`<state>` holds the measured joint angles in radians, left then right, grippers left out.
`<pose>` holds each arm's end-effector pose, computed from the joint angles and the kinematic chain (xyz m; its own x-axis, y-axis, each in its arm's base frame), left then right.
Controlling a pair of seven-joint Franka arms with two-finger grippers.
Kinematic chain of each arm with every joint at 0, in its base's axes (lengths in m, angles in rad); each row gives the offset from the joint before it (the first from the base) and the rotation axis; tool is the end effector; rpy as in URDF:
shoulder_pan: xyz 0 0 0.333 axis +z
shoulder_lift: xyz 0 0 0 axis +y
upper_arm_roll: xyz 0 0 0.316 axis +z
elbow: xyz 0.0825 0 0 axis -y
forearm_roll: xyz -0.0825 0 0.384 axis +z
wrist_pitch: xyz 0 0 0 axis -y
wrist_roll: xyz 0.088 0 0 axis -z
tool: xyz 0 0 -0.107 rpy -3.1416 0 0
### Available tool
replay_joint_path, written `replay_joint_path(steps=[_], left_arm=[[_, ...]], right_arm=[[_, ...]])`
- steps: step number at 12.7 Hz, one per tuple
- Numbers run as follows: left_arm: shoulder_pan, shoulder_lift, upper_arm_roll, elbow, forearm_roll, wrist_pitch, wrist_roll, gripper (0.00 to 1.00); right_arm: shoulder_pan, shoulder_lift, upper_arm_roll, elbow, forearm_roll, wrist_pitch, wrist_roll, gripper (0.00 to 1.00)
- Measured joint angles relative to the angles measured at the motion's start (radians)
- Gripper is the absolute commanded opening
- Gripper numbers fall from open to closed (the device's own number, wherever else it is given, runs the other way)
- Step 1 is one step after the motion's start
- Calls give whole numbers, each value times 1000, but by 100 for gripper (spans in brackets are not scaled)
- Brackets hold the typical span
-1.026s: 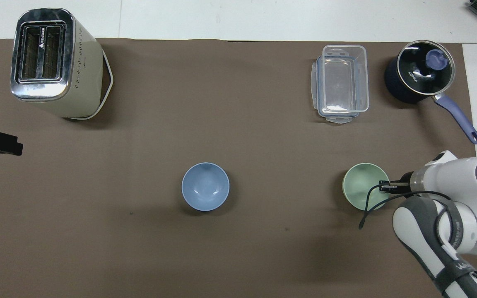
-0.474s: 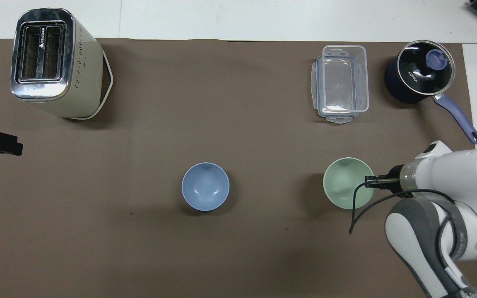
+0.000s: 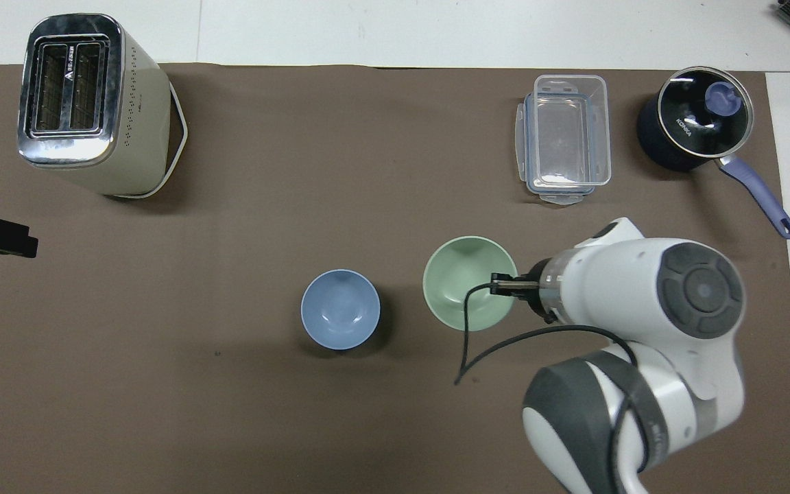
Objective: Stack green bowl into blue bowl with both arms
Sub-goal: 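Carry the green bowl over the blue bowl with the right gripper, then lower the green bowl into the blue bowl and open the right gripper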
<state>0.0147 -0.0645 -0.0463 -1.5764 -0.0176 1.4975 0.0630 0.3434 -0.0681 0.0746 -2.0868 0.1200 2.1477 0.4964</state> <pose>0.5266 -0.0195 0.6503 0.9953 -0.0956 -0.0135 -0.0954 -0.9953 0.0155 0.4948 0.2259 0.4673 0.9881 -0.1411 0.0611 -0.1307 -0.9800 -0.1501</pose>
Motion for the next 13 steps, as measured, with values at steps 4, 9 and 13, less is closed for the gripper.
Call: replay_joint_path(steps=[4, 9, 13], left_arm=[[0, 0, 0, 0, 0, 0, 0, 100], [0, 0, 0, 0, 0, 0, 0, 100], [0, 0, 0, 0, 0, 0, 0, 100]], right_arm=[[147, 227, 1, 215, -1, 13, 226, 0], [233, 314, 1, 248, -1, 18, 343, 0], [274, 309, 0, 173, -1, 74, 363, 0]])
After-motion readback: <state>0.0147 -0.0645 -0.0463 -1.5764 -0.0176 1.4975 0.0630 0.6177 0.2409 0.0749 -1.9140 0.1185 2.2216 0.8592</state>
